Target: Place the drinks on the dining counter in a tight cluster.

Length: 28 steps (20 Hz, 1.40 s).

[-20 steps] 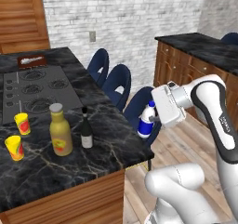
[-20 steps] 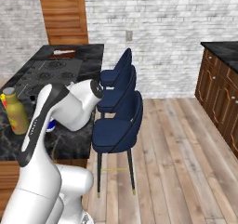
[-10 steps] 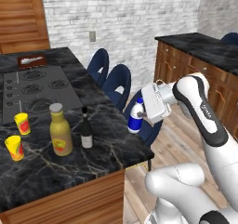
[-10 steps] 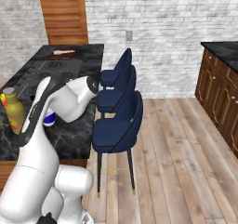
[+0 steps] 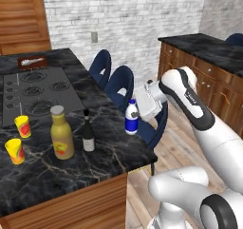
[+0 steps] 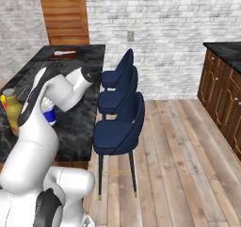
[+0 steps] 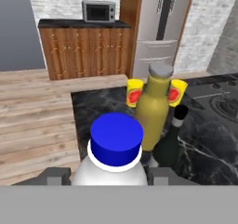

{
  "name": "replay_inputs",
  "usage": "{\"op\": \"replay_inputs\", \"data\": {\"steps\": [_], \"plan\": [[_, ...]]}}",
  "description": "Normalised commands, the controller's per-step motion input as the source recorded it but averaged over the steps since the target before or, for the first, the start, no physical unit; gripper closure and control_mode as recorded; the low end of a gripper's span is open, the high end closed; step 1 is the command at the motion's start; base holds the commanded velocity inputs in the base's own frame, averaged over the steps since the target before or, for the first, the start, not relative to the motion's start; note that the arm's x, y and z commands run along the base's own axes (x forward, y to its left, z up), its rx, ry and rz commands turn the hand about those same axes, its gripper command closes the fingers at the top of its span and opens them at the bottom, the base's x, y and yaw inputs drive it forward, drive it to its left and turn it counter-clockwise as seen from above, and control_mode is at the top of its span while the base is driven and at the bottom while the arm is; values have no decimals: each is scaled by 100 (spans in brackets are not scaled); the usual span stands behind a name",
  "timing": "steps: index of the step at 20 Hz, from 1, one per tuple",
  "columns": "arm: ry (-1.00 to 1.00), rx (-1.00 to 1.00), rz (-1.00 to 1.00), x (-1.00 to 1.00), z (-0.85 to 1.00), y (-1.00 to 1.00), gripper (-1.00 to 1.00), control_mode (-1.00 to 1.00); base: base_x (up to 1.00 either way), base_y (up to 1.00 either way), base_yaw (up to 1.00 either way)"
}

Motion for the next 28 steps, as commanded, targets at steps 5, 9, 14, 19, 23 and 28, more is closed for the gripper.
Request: {"op": "replay_inputs", "data": {"steps": [5,9,14,19,23,28], "plan": [[6,0,0,9,-33,37,100,-100,0,0,0],[0,5,0,33,-75,11,100,-100,0,0,0],[3,3,0,46,-69,3,100,-100,0,0,0],[13,0,0,41,-58,1,100,-100,0,0,0],[8,0,-1,38,-7,13,100,-100,0,0,0],[0,-4,-4,61,0,24,100,-100,0,0,0]]}}
